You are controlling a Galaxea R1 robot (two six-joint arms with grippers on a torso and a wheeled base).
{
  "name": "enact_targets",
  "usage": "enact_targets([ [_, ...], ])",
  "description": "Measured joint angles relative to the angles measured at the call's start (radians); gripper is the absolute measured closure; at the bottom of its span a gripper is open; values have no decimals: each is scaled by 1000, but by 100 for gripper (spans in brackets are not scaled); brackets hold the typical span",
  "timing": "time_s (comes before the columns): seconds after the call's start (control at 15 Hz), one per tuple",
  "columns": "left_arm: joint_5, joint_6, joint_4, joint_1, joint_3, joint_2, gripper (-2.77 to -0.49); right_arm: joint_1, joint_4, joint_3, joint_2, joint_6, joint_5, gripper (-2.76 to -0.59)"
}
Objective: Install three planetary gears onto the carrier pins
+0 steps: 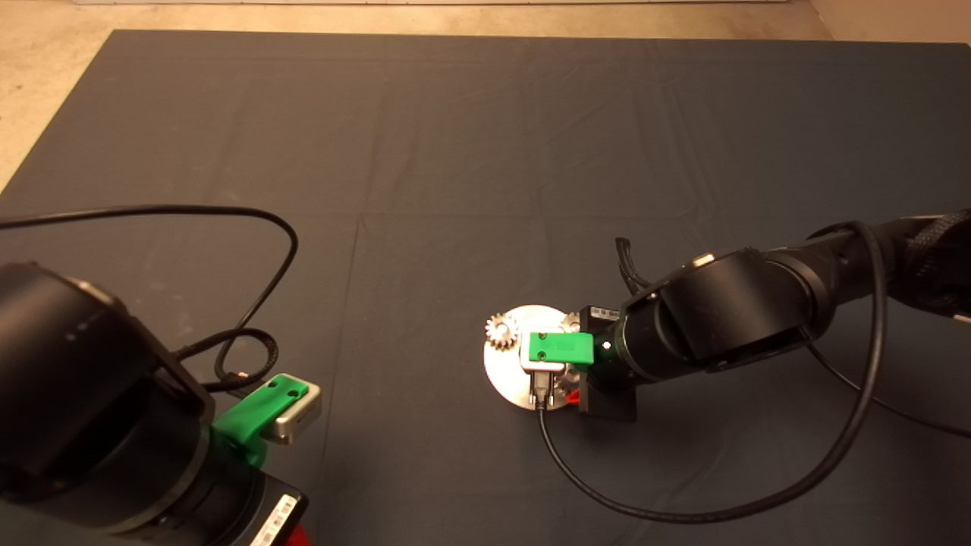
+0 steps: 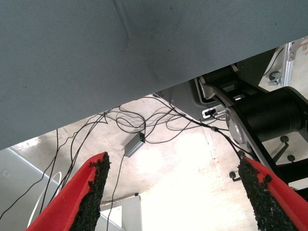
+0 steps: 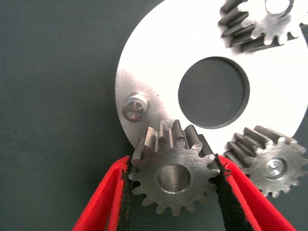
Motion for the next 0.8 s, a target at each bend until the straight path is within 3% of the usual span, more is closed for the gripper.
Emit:
enact_targets([
  [0.4,0,0,0,0,0,0,-188,10,1,-3,8,8,0,-107],
  [0.8,0,0,0,0,0,0,-188,11,26,-41,35,11,1,-107],
])
